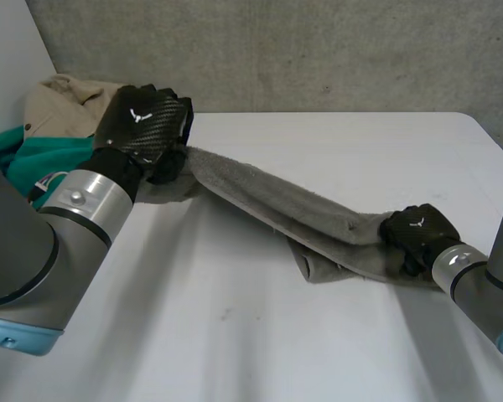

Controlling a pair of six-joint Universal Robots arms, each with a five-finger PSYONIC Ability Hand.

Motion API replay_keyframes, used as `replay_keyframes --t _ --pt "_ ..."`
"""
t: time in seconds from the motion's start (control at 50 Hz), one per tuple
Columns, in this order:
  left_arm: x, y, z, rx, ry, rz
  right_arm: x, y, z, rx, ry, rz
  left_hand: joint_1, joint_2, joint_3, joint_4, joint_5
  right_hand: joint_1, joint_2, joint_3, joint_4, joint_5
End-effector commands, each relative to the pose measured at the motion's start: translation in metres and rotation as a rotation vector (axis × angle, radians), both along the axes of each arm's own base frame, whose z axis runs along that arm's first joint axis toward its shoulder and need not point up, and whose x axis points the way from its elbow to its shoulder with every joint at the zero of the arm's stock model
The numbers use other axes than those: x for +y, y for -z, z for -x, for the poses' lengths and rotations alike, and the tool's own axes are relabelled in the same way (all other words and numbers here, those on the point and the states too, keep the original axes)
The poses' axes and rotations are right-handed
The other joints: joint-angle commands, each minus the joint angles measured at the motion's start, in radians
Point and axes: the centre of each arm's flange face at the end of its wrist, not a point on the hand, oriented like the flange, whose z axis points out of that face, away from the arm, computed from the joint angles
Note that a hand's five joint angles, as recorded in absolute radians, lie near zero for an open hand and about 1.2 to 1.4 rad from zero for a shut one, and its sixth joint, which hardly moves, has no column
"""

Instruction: Fold the laundry.

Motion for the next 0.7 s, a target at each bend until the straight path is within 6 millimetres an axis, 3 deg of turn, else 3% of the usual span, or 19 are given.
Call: replay_keyframes --t 0.02,0.16,0.22,0.26,0.3,0.38,0.46,0.7 --pt "0.002 -0.013 -0.004 0.017 -0.01 0.034 -0.007 -0.007 0.001 -0.004 0.003 0.049 0.246 0.201 0.207 0.198 0.252 0.53 0.488 0.494 0.494 0.497" --pt "0.003 -0.018 -0.007 0.022 -0.016 0.045 -0.021 -0.025 0.006 0.001 0.019 0.097 0.246 0.201 0.207 0.198 0.252 0.53 0.488 0.494 0.494 0.497" --pt "0.005 -0.019 -0.008 0.022 -0.014 0.038 -0.021 -0.049 0.015 -0.006 0.045 0.114 0.246 0.201 0.207 0.198 0.252 0.499 0.457 0.463 0.463 0.466" --pt "0.008 -0.015 -0.008 0.015 -0.011 0.022 -0.019 -0.058 0.022 -0.008 0.06 0.094 0.246 0.201 0.207 0.198 0.252 0.221 0.179 0.186 0.185 0.188" --pt "0.008 -0.013 -0.008 0.013 -0.009 0.013 -0.012 -0.064 0.028 -0.006 0.061 0.026 0.246 0.201 0.207 0.198 0.252 -0.212 -0.254 -0.248 -0.248 -0.245" --pt "0.011 -0.011 -0.007 0.023 0.0 -0.001 0.005 -0.059 0.028 -0.032 0.037 -0.141 0.246 0.201 0.207 0.198 0.252 -0.417 -0.459 -0.452 -0.453 -0.45" --pt "0.011 -0.014 -0.006 0.046 0.006 -0.003 0.014 -0.05 0.027 -0.096 0.043 -0.209 0.246 0.201 0.207 0.198 0.252 -0.42 -0.462 -0.456 -0.456 -0.453" --pt "0.01 -0.027 -0.003 0.088 0.017 0.013 0.027 -0.016 0.028 -0.275 0.124 -0.247 0.246 0.201 0.207 0.198 0.252 -0.432 -0.474 -0.468 -0.468 -0.465"
